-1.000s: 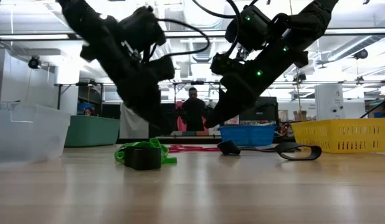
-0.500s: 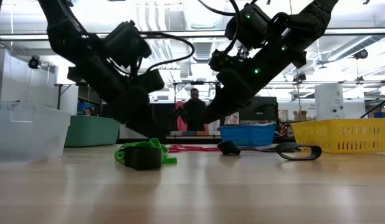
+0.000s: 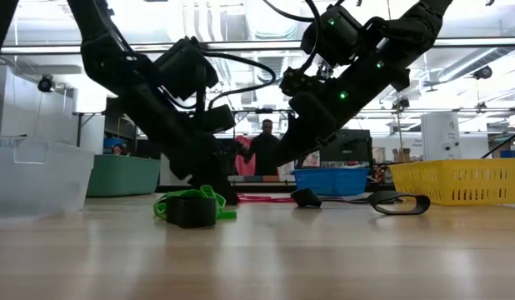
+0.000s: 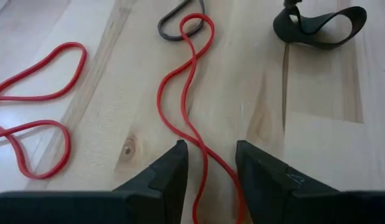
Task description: Sort rubber bands into baskets
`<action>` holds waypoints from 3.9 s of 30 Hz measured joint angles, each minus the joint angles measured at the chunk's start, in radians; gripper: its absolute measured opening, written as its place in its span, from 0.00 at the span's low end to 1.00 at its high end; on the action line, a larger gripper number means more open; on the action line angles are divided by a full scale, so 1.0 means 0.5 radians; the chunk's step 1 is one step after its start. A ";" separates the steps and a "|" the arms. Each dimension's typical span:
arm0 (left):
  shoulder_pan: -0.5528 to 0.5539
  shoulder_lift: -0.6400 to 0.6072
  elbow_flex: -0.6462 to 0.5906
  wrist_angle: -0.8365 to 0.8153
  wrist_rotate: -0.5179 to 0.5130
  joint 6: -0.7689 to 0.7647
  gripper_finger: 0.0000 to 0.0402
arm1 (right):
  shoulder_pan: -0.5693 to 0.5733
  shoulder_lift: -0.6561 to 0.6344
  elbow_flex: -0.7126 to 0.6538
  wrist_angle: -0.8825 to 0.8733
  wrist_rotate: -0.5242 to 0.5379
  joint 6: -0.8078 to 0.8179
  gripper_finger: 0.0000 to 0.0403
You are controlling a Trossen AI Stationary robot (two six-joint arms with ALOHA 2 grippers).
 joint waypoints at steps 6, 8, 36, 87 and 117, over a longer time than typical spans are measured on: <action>-0.001 0.001 -0.031 0.007 -0.057 0.006 0.13 | 0.004 0.002 0.000 -0.001 -0.014 -0.028 0.57; -0.001 0.001 -0.032 0.010 -0.069 0.012 0.04 | 0.005 0.018 0.000 0.021 -0.018 -0.053 0.57; -0.007 -0.202 -0.003 0.082 0.266 0.018 0.00 | 0.005 0.540 0.323 0.255 0.096 -0.484 0.36; -0.008 -0.652 -0.006 -0.305 0.147 0.018 0.37 | 0.016 -0.848 0.159 -2.542 0.309 1.056 0.07; -0.007 -0.651 -0.006 -0.307 0.155 -0.005 0.37 | -0.001 -0.584 0.238 -2.052 0.106 -0.184 0.45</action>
